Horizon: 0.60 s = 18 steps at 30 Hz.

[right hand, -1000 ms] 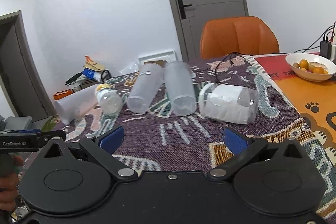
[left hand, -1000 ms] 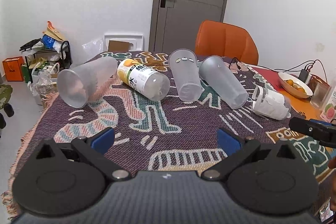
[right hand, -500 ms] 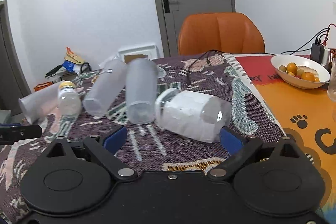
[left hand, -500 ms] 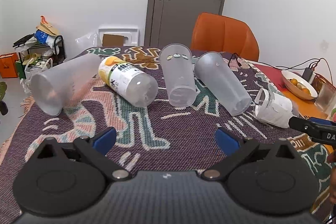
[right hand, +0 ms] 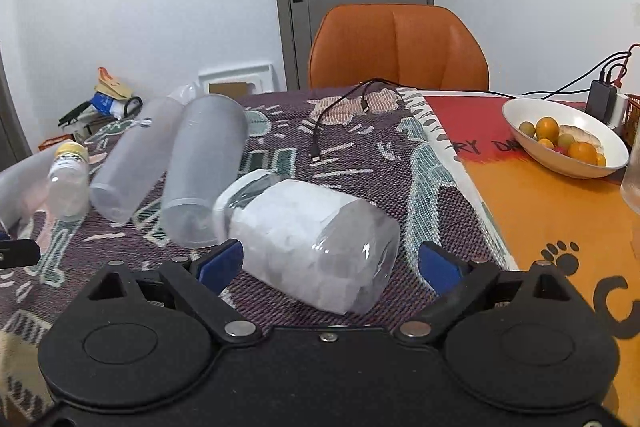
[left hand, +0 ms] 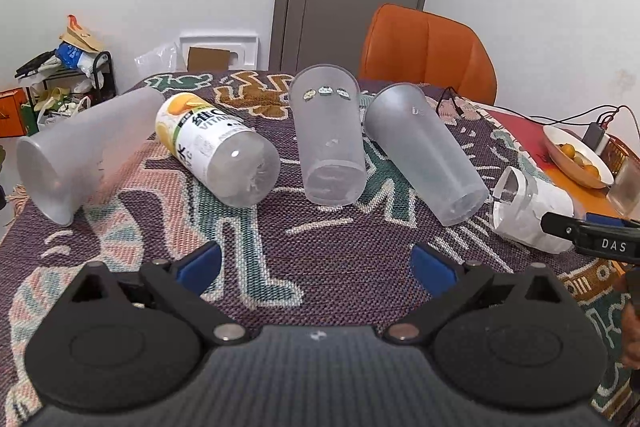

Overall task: Flip cup upright
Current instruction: 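Reach the right gripper to the white paper-wrapped cup and grasp it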

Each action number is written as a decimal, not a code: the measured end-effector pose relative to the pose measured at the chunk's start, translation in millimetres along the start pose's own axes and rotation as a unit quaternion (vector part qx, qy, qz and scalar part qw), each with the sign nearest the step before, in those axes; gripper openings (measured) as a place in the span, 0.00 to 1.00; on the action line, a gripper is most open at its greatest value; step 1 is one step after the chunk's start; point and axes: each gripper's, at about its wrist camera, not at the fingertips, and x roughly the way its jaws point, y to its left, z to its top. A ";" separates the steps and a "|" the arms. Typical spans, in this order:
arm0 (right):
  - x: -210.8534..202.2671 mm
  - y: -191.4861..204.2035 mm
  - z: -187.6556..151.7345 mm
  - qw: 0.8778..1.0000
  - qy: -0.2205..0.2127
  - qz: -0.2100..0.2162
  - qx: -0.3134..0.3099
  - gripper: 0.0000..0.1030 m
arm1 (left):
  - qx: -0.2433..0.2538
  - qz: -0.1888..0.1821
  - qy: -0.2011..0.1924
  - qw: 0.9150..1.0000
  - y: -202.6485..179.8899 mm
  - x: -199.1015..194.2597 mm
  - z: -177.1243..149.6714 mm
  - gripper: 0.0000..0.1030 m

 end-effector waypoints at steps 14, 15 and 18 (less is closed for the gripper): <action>33.1 6.2 18.0 0.998 0.017 0.013 -0.051 0.93 | -0.006 -0.002 0.026 1.000 0.1 30.7 4.4 0.98; 35.8 7.7 18.5 0.998 0.019 0.014 -0.056 0.92 | -0.007 -0.001 0.027 1.000 1.2 31.1 4.0 0.98; 38.7 13.1 18.0 0.997 0.023 0.017 -0.072 0.80 | -0.011 0.003 0.027 1.000 4.8 29.9 3.7 0.98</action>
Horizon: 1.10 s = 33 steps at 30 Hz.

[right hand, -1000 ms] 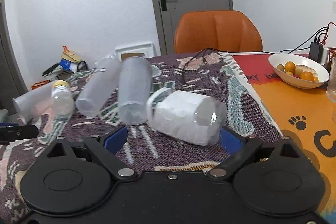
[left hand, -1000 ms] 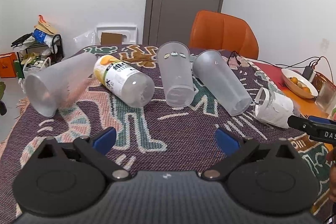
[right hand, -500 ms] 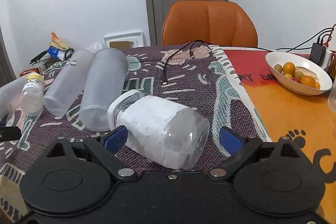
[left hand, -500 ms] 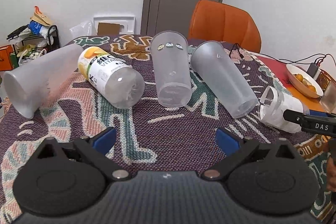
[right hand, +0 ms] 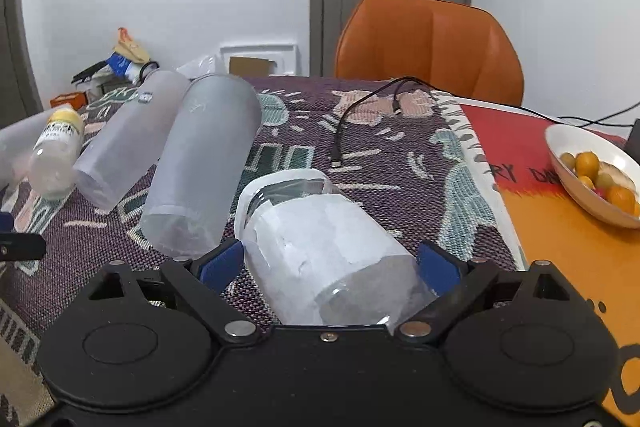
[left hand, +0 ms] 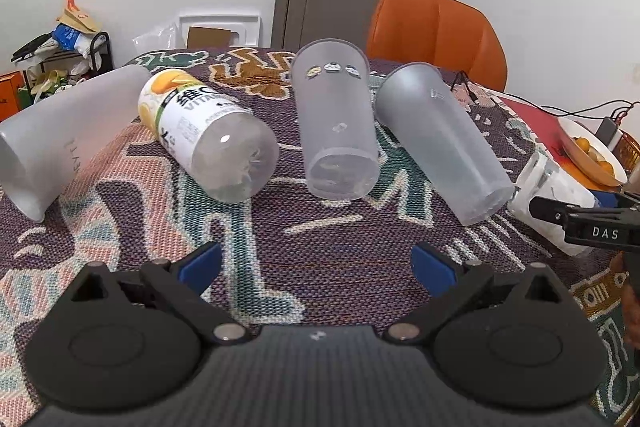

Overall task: Flip cup upright
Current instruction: 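Reach the right gripper to the white paper-wrapped cup and grasp it, then lift the white cup with the right gripper toward the left gripper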

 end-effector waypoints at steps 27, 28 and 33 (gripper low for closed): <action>-115.5 74.4 -4.0 0.992 -0.059 0.044 -0.098 0.60 | -0.048 -0.008 -0.069 0.996 50.4 -100.3 -35.4 0.98; -118.4 79.2 -4.4 0.992 -0.060 0.047 -0.100 0.60 | -0.050 -0.007 -0.071 0.996 53.0 -103.7 -37.1 0.98; -131.2 103.1 -6.3 0.989 -0.069 0.065 -0.111 0.60 | -0.059 -0.002 -0.083 0.995 66.9 -122.4 -46.0 0.99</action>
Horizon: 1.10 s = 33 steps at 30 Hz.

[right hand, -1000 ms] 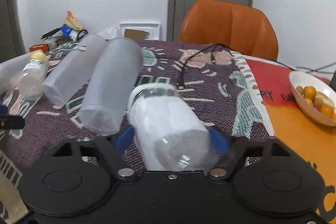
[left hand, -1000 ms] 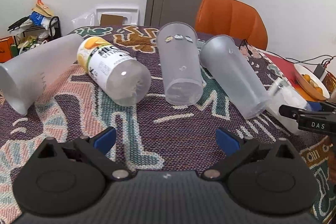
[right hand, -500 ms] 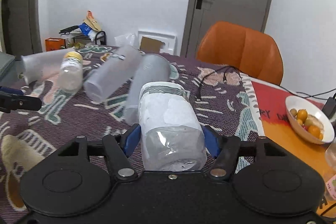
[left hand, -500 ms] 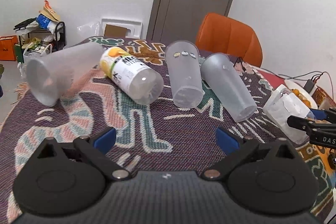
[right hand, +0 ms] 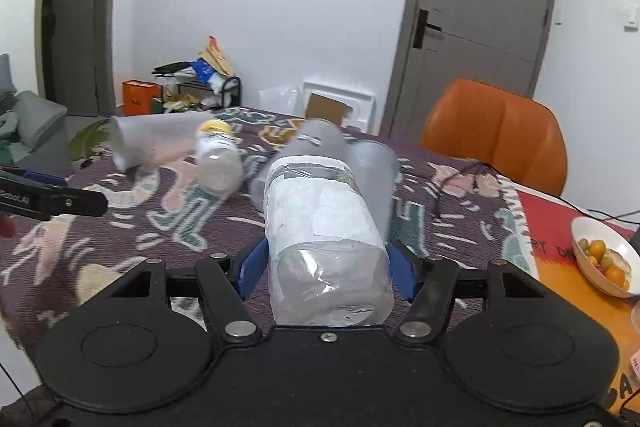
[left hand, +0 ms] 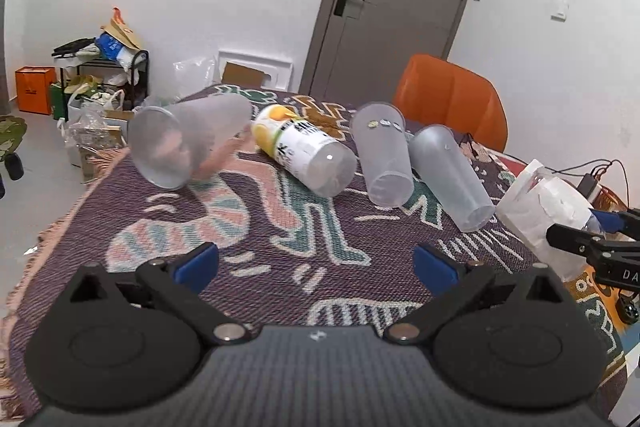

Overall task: Flip cup upright
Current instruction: 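Lift the white cup with the right gripper toward the left gripper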

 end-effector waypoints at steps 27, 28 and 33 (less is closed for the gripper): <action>10.2 95.2 -7.4 0.994 0.014 0.100 -0.034 0.60 | -0.055 0.021 -0.003 0.998 60.1 -39.6 -14.8 1.00; 12.4 96.1 -8.8 0.994 0.016 0.104 -0.036 0.61 | -0.056 0.021 -0.002 0.998 60.4 -38.9 -15.5 1.00; 18.2 100.8 -12.0 0.992 0.026 0.112 -0.048 0.71 | -0.056 0.020 0.003 0.998 59.5 -35.4 -15.7 1.00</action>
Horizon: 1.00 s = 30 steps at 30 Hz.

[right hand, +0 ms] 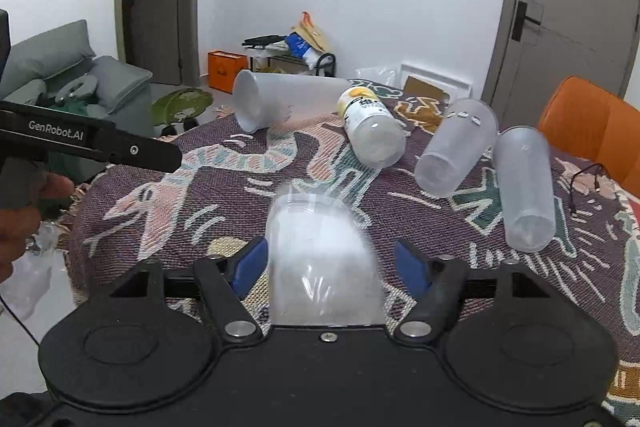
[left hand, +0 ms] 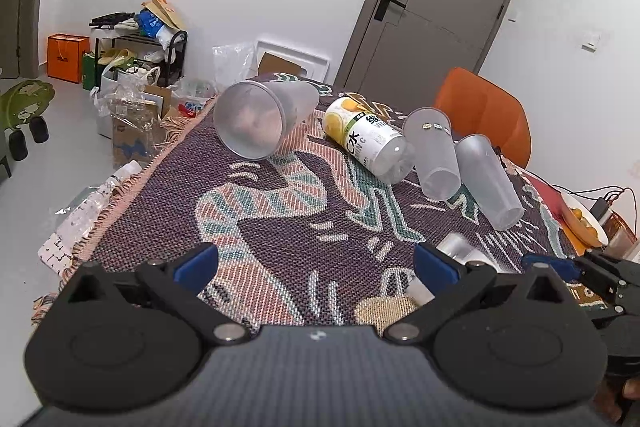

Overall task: Flip cup upright
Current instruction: 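Lift the white cup with the right gripper toward the left gripper, then grasp the white cup with the left gripper while the right gripper releases it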

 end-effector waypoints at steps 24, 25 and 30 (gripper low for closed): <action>-38.2 -80.1 -40.1 0.984 -0.035 -0.028 0.173 0.76 | -0.036 -0.083 0.054 0.994 -47.9 34.4 2.2 0.96; -38.0 -83.6 -43.2 0.983 -0.035 -0.028 0.180 0.76 | -0.039 -0.084 0.057 0.994 -50.2 37.1 2.5 0.95; -36.2 -97.4 -56.8 0.979 -0.037 -0.027 0.201 0.81 | -0.046 -0.078 0.074 0.993 -65.0 53.1 4.8 0.93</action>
